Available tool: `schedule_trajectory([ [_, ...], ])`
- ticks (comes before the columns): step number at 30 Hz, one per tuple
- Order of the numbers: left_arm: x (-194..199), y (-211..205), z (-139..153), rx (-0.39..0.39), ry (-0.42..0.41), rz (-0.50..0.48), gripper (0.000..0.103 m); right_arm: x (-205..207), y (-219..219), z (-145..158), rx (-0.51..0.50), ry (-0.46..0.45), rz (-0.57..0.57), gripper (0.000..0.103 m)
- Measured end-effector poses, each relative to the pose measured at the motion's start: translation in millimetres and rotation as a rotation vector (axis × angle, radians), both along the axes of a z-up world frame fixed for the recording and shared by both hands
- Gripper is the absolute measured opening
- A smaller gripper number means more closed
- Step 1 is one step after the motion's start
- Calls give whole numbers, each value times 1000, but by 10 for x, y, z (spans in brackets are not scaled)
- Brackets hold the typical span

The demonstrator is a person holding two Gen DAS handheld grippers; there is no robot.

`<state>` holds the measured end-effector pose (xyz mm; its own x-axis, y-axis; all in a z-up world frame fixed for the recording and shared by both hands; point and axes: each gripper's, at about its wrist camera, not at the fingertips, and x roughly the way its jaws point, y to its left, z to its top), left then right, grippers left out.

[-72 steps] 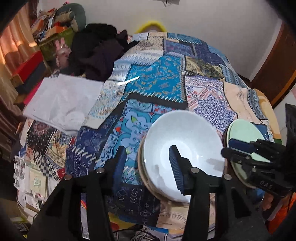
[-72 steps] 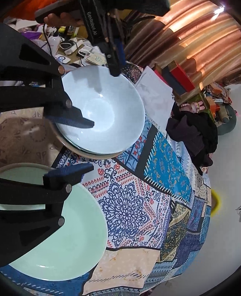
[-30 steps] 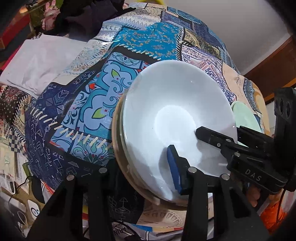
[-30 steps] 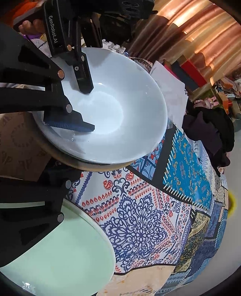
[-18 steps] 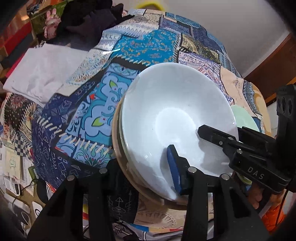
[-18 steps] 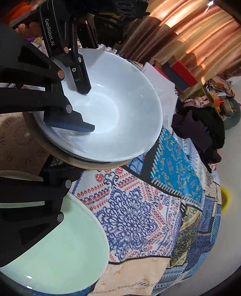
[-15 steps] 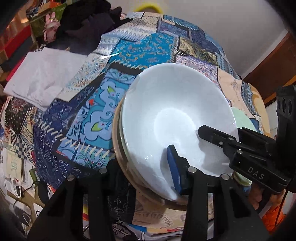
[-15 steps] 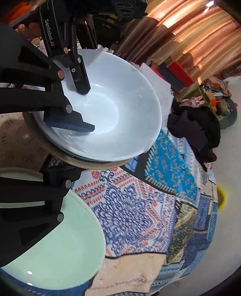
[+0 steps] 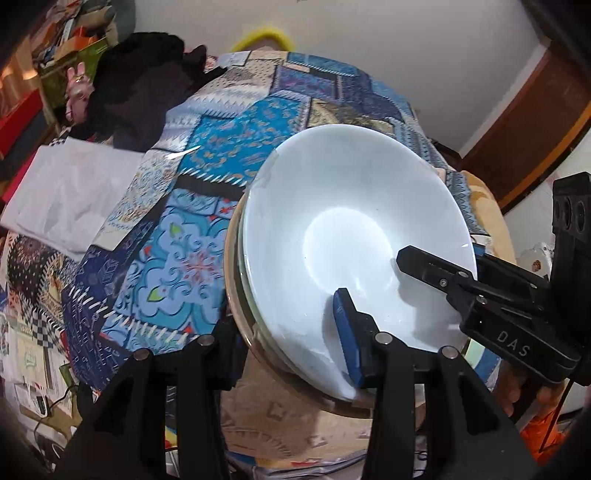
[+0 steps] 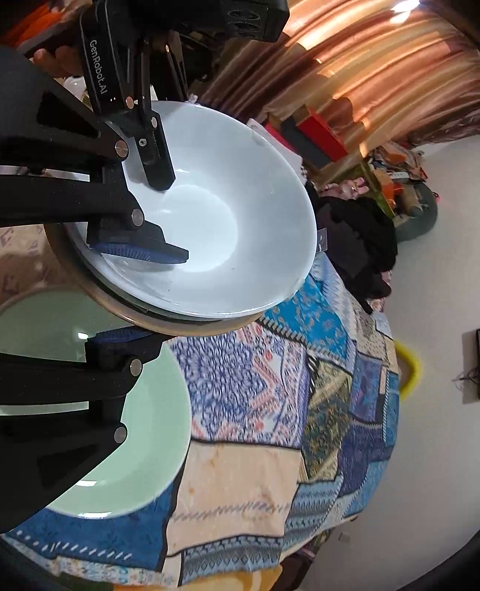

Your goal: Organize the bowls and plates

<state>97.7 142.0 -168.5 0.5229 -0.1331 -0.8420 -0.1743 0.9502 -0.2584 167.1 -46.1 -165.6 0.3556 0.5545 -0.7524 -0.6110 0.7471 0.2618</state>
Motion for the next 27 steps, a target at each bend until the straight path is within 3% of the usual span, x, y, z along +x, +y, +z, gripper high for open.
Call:
schedule_trajectory([
  [15, 204, -586, 142, -20, -27, -114, 43, -1, -629, 141, -2, -31, -124, 29],
  [27, 340, -998, 81, -23, 1, -190, 43, 32, -976, 56, -6, -4, -191, 29],
])
